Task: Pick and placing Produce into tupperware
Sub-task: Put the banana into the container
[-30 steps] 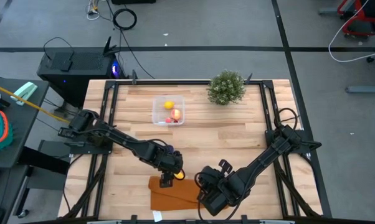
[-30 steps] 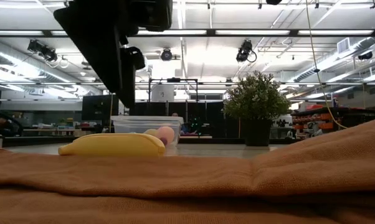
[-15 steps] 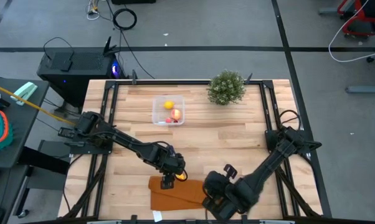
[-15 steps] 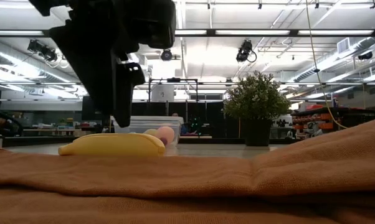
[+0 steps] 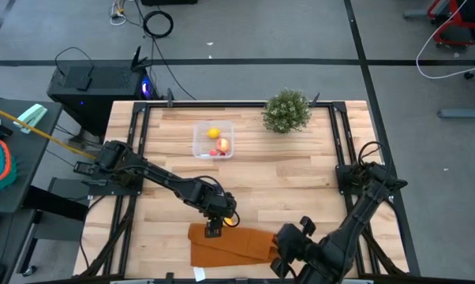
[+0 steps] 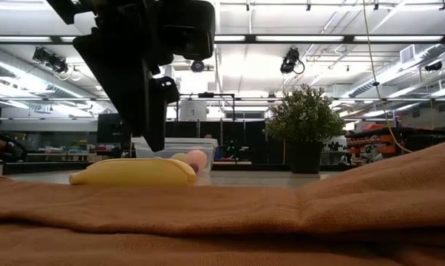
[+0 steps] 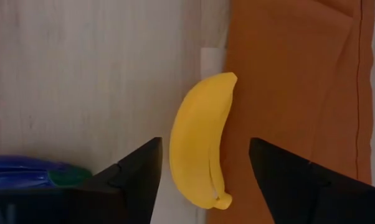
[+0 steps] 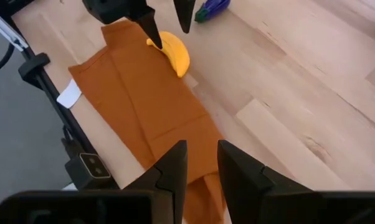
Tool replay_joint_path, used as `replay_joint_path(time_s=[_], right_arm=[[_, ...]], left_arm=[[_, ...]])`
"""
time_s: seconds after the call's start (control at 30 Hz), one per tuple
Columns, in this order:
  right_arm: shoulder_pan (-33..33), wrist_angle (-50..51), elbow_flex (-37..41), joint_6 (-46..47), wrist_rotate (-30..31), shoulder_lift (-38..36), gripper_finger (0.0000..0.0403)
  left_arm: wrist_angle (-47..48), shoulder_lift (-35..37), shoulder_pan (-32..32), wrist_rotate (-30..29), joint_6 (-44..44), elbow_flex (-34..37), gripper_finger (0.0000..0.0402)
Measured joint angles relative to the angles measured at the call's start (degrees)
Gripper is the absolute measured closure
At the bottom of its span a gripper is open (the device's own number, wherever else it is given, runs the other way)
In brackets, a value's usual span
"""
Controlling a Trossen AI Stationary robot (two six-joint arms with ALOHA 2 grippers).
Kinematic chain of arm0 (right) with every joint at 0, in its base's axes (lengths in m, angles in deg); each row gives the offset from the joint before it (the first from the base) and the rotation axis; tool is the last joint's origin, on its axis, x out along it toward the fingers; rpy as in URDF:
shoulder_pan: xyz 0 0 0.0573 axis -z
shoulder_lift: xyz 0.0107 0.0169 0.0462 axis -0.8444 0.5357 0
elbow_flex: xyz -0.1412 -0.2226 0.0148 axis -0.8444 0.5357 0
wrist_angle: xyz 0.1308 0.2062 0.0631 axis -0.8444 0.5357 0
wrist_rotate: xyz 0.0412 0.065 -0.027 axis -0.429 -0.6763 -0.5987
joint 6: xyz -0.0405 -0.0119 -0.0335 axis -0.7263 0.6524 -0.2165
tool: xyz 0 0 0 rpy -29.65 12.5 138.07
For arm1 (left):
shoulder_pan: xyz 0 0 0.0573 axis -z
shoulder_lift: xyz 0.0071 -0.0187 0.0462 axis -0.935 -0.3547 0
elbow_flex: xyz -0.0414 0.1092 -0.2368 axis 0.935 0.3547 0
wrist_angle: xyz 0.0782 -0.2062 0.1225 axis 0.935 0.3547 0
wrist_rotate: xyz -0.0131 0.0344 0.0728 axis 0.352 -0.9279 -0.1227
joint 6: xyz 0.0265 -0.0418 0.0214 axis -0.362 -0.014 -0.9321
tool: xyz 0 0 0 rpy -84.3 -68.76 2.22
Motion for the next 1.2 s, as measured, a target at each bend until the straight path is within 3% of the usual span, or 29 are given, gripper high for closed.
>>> replay_joint_path(time_s=[0.53,1.2], right_arm=[[0.48,0.07,0.00,-0.15,0.42,0.00,0.0308],[0.48,1.11,0.00,-0.17,0.44,0.04,0.0308]], left_arm=[[-0.44,-1.56,0.51,-0.02,-0.87,0.01,0.0116],[-2.28,-3.78,1.16,-0.83,-1.27,0.02,0.0116]])
